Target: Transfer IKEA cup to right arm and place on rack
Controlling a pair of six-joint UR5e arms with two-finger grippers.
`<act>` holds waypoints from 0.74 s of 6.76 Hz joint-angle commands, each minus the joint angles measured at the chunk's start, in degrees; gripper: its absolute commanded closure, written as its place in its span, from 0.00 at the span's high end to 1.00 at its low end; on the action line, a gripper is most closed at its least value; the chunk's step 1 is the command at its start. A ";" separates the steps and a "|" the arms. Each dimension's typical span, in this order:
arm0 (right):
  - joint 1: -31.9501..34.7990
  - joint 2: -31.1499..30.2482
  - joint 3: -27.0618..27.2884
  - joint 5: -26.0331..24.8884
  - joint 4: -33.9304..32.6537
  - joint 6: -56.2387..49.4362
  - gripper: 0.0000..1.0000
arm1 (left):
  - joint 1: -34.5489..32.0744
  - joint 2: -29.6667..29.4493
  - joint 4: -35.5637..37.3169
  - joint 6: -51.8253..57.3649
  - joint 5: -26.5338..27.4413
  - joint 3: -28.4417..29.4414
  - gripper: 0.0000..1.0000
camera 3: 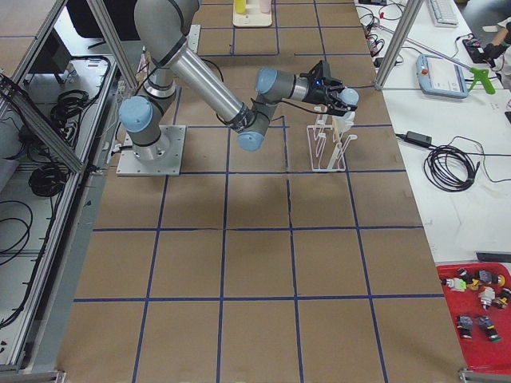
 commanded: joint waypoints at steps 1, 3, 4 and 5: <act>-2.16 4.71 -3.74 3.24 -5.32 -1.24 0.24 | -0.09 0.75 -0.68 4.04 4.58 -0.93 0.99; -2.17 8.65 -6.04 3.96 -10.05 -1.95 0.24 | -0.18 2.59 -0.24 6.37 5.15 -3.73 1.00; -2.17 10.94 -6.66 3.96 -10.33 -1.95 0.24 | -0.18 2.86 0.03 6.19 4.88 -3.83 1.00; -2.17 12.44 -8.84 4.04 -9.90 -1.77 0.24 | -0.18 3.21 0.38 5.93 4.79 -3.74 1.00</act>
